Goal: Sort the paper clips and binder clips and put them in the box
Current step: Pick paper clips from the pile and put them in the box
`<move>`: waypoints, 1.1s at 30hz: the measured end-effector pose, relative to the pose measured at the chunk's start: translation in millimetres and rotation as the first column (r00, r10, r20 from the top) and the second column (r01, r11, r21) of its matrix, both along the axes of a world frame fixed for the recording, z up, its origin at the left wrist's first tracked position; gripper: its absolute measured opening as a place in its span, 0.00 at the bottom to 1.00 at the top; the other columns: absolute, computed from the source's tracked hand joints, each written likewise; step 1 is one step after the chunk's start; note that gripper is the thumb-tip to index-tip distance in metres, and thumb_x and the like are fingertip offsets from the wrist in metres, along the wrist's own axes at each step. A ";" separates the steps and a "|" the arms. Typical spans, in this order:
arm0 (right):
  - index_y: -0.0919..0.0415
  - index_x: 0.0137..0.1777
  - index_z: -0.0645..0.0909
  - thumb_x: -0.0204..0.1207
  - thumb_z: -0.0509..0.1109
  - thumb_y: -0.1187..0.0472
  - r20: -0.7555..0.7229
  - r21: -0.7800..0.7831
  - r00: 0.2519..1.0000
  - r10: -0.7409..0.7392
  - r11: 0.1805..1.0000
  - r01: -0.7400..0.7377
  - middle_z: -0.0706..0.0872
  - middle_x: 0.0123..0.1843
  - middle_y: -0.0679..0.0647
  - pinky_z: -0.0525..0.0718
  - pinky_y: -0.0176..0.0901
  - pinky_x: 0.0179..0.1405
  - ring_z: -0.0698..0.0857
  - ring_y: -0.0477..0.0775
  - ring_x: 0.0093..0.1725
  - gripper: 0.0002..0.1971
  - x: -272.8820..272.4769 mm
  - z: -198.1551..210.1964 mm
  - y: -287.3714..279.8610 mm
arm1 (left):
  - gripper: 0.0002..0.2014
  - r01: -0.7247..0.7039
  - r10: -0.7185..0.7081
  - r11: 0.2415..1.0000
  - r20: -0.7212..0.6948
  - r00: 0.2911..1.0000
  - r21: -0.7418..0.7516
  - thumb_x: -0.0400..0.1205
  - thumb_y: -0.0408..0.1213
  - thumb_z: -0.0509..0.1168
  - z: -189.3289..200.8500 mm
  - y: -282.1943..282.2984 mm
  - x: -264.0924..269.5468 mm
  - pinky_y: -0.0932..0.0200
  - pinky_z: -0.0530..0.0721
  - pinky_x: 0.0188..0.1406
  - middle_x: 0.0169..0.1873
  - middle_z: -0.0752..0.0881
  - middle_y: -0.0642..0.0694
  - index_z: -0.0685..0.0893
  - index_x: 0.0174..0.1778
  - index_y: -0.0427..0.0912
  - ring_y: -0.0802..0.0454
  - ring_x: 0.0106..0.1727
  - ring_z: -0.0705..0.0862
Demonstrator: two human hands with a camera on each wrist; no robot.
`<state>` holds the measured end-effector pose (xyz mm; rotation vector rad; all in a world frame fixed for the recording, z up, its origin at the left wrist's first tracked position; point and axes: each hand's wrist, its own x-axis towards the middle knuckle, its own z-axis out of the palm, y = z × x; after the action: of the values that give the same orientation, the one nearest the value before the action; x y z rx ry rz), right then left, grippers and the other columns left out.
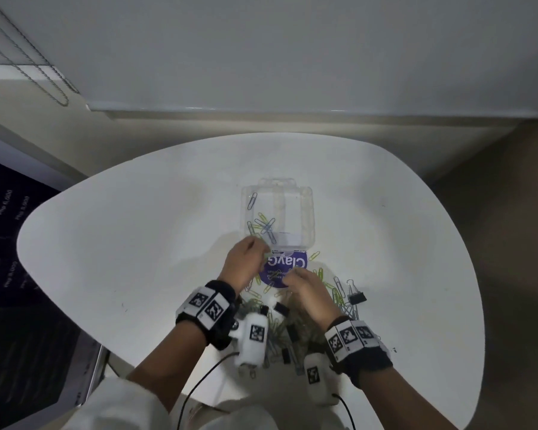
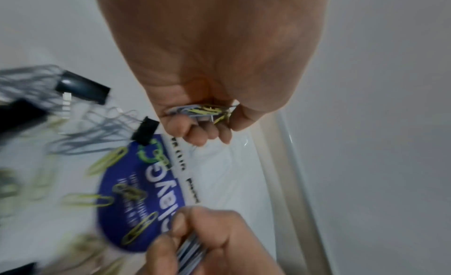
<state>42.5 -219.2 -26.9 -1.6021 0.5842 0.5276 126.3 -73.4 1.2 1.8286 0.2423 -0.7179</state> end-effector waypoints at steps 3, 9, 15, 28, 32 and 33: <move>0.55 0.32 0.74 0.79 0.65 0.62 -0.003 0.037 0.991 -0.133 0.990 0.133 0.76 0.23 0.42 0.70 0.38 0.27 0.73 0.43 0.23 0.12 24.4 10.7 2.9 | 0.13 -0.102 0.099 0.994 -0.061 0.993 -0.038 0.84 0.40 0.56 5.6 -9.9 33.1 0.52 0.83 0.39 0.37 0.82 0.44 0.83 0.51 0.36 0.49 0.37 0.82; 0.64 0.51 0.81 0.82 0.64 0.54 0.072 -0.021 0.982 -0.174 0.984 0.176 0.83 0.36 0.54 0.80 0.48 0.38 0.81 0.51 0.34 0.12 77.6 28.7 13.0 | 0.13 0.003 -0.010 0.996 0.075 0.997 0.087 0.86 0.41 0.51 9.5 -10.0 46.4 0.53 0.74 0.50 0.44 0.80 0.48 0.75 0.37 0.53 0.48 0.47 0.77; 0.60 0.73 0.76 0.83 0.57 0.58 0.085 -0.126 0.996 0.005 0.992 0.006 0.86 0.57 0.49 0.82 0.52 0.66 0.86 0.54 0.58 0.20 96.2 30.8 21.2 | 0.10 -0.044 -0.024 0.978 0.317 0.948 0.206 0.84 0.35 0.59 0.8 21.6 13.9 0.71 0.74 0.38 0.46 0.86 0.52 0.85 0.55 0.45 0.60 0.39 0.82; 0.55 0.66 0.79 0.76 0.70 0.64 0.125 -0.673 0.949 0.288 0.728 -0.132 0.76 0.63 0.51 0.76 0.40 0.63 0.75 0.51 0.64 0.18 -4.5 -14.4 -41.3 | 0.18 0.401 -0.651 0.700 0.296 0.699 0.591 0.77 0.26 0.64 -47.6 47.3 -50.6 0.50 0.81 0.57 0.60 0.80 0.42 0.82 0.63 0.38 0.43 0.60 0.78; 0.58 0.70 0.79 0.76 0.70 0.68 0.120 -0.637 0.915 0.386 0.736 -0.227 0.76 0.66 0.50 0.76 0.43 0.70 0.76 0.52 0.67 0.21 -26.7 -29.7 -37.9 | 0.19 0.457 -0.711 0.639 0.248 0.658 0.619 0.78 0.29 0.66 -46.0 30.1 -51.9 0.51 0.77 0.62 0.63 0.78 0.43 0.79 0.67 0.39 0.42 0.65 0.75; 0.58 0.68 0.80 0.76 0.68 0.70 0.146 -0.633 0.904 0.401 0.740 -0.226 0.77 0.65 0.50 0.76 0.42 0.70 0.77 0.51 0.65 0.20 -28.9 -30.6 -34.9 | 0.19 0.464 -0.716 0.633 0.241 0.655 0.620 0.78 0.28 0.65 -46.3 28.1 -52.5 0.51 0.78 0.63 0.63 0.78 0.43 0.80 0.66 0.40 0.42 0.66 0.76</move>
<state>13.6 -254.2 -57.5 -2.3780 0.2663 0.3664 73.8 -45.3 -45.1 2.5868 -0.6292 -0.6644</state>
